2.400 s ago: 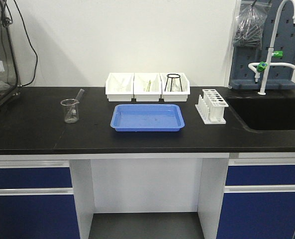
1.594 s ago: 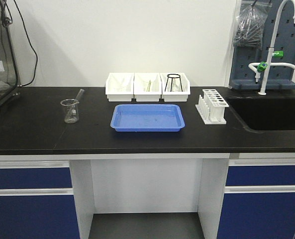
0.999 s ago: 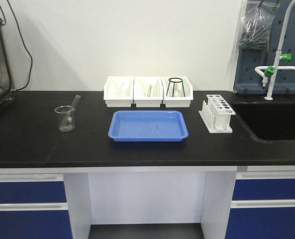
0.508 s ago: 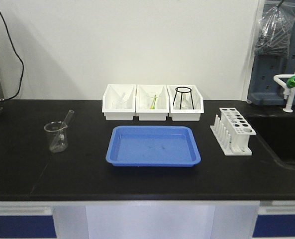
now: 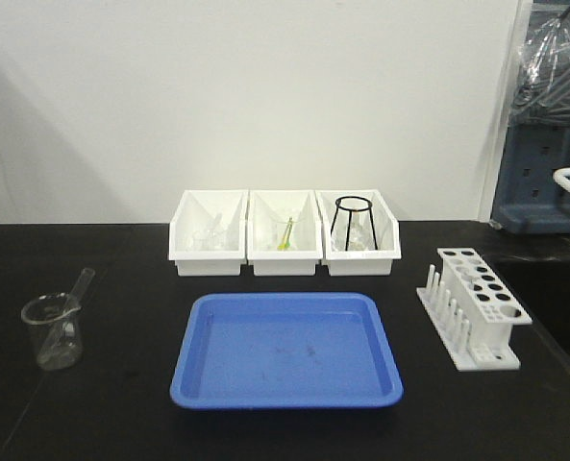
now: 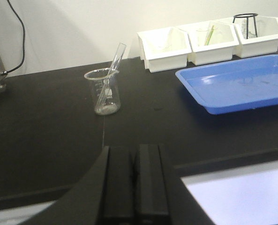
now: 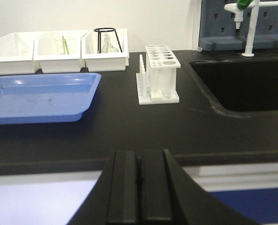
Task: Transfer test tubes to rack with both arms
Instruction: 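Drive the base forward toward the white bins on the bench, then reach the left gripper down to the glass tube in the beaker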
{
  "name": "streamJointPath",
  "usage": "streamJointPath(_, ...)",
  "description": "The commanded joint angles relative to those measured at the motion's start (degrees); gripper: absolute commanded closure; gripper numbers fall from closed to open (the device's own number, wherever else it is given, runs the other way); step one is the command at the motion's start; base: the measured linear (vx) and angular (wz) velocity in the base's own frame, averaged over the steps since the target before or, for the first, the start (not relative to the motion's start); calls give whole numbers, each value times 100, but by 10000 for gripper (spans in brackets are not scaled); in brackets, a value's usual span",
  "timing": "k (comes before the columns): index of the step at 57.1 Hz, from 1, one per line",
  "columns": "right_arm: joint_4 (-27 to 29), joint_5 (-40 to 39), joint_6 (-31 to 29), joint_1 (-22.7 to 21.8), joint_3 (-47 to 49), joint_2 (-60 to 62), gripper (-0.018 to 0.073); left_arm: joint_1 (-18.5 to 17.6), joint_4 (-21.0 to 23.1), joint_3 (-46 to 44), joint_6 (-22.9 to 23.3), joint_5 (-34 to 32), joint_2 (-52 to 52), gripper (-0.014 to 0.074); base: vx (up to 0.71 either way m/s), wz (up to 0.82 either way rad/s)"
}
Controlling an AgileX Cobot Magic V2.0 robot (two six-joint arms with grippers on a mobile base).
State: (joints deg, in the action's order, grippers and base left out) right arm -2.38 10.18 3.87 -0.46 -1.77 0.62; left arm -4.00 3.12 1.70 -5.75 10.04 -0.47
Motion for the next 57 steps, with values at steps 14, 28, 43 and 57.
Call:
streamJointPath(14,-48,-459,-30,-26,-60,44,567,10,57,153,8,-465,-55,617,36,3)
streamJointPath(28,-48,-465,-30,-26,-60,44,567,10,57,153,8,-465,-55,617,35,9)
streamJointPath(43,-48,-465,-30,-26,-60,44,567,10,57,153,8,-465,-55,617,31,4)
streamJointPath(57,-48,-465,-30,-26,-60,44,567,10,57,153,8,-465,-55,617,21,-5)
